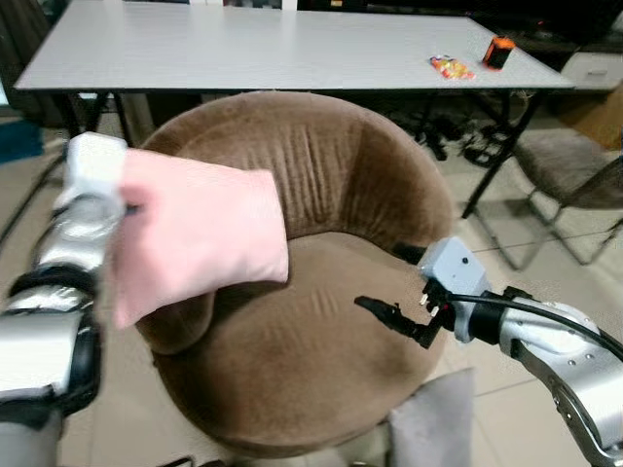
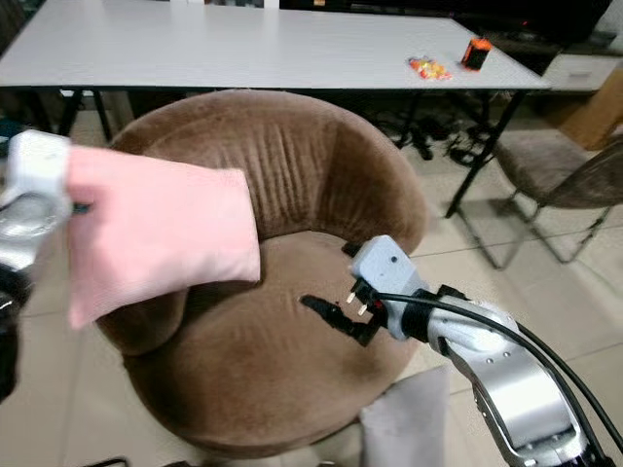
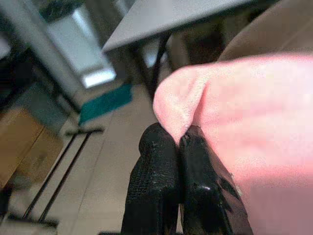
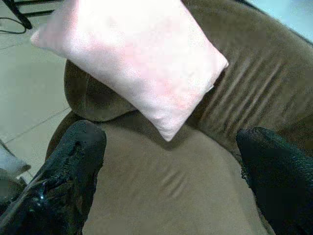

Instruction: Move the pillow to the sofa from floor

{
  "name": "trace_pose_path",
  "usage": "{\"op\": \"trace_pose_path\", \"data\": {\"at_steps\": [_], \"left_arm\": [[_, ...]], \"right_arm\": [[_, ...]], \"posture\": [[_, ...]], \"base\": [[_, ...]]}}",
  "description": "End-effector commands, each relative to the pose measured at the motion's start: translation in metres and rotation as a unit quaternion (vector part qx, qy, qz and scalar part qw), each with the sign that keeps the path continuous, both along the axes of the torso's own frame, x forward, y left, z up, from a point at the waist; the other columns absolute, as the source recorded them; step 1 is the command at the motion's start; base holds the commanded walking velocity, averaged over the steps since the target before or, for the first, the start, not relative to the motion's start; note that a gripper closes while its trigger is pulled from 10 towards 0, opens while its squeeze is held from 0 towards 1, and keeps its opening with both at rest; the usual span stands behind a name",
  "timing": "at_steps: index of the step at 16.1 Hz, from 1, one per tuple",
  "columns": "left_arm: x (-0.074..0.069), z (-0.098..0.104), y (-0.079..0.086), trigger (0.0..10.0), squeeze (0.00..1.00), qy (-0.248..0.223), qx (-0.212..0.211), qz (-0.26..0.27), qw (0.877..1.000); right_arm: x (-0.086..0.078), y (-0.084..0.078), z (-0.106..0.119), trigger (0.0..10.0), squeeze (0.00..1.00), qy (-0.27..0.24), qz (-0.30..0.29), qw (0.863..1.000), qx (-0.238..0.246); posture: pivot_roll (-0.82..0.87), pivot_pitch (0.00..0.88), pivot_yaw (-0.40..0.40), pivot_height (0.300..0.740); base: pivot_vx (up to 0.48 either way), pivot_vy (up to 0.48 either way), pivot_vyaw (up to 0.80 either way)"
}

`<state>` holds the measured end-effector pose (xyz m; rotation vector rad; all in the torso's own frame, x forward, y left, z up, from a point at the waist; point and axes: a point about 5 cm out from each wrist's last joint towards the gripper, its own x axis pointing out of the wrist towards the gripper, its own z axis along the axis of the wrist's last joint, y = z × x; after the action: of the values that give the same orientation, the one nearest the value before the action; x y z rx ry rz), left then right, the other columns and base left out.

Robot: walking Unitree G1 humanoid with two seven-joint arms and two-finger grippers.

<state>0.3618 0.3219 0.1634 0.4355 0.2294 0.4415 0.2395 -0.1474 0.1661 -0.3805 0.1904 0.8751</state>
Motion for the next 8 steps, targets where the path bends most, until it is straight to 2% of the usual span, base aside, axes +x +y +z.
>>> {"op": "trace_pose_path", "data": {"at_steps": [1,2,3,5,7,8], "left_arm": [[-0.007,-0.004,0.010,10.0,0.00,0.009,-0.007,0.029,1.000],[-0.010,-0.008,0.013,10.0,0.00,0.019,-0.009,0.027,0.999],[-0.009,-0.013,0.008,10.0,0.00,0.030,-0.014,0.006,0.999],[-0.005,-0.013,0.000,10.0,0.00,0.023,-0.031,-0.007,0.999],[0.005,-0.007,-0.015,10.0,0.00,0.007,-0.037,-0.031,0.999],[0.014,-0.002,-0.030,10.0,0.00,-0.003,-0.040,-0.060,0.997]], "right_arm": [[0.000,0.000,0.006,10.0,0.00,-0.004,0.009,1.000,-0.005],[0.001,0.002,0.005,10.0,0.00,-0.002,0.015,1.000,-0.006],[0.002,0.005,0.005,10.0,0.00,-0.002,0.023,1.000,-0.008],[0.004,0.007,0.006,10.0,0.00,-0.006,0.025,1.000,-0.009],[0.008,0.007,0.007,10.0,0.00,-0.013,0.012,1.000,-0.011],[0.009,0.006,0.006,10.0,0.00,-0.014,0.003,1.000,-0.010]], "posture": [[-0.26,0.000,-0.129,0.740],[-0.25,0.000,-0.142,0.740],[-0.24,0.000,-0.157,0.740],[-0.24,0.000,-0.158,0.740],[-0.25,0.000,-0.149,0.740],[-0.25,0.000,-0.134,0.740]], "base": [[0.000,0.000,0.00],[0.000,0.000,0.00],[0.000,0.000,0.00],[0.000,0.000,0.00],[0.000,0.000,0.00],[0.000,0.000,0.00]]}}
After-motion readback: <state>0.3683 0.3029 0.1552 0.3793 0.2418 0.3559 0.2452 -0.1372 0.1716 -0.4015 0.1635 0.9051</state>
